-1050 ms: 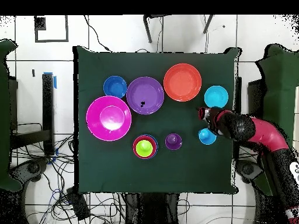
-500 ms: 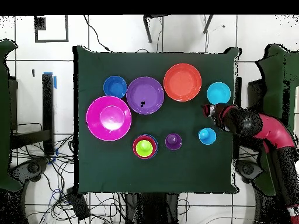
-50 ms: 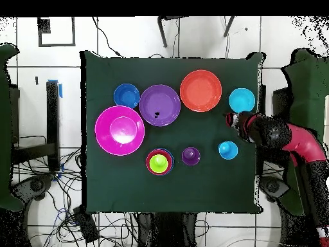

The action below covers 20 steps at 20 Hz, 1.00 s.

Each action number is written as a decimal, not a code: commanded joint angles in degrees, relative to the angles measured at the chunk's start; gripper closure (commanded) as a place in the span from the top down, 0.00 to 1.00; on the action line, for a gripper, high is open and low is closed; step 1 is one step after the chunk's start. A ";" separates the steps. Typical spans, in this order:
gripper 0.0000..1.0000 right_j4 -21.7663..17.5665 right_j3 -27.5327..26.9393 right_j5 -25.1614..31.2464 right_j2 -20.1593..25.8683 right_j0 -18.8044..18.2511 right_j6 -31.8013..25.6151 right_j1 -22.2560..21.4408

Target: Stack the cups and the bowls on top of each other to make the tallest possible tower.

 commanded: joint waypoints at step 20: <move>1.00 6.16 12.12 3.99 -3.32 3.70 -5.48 -12.25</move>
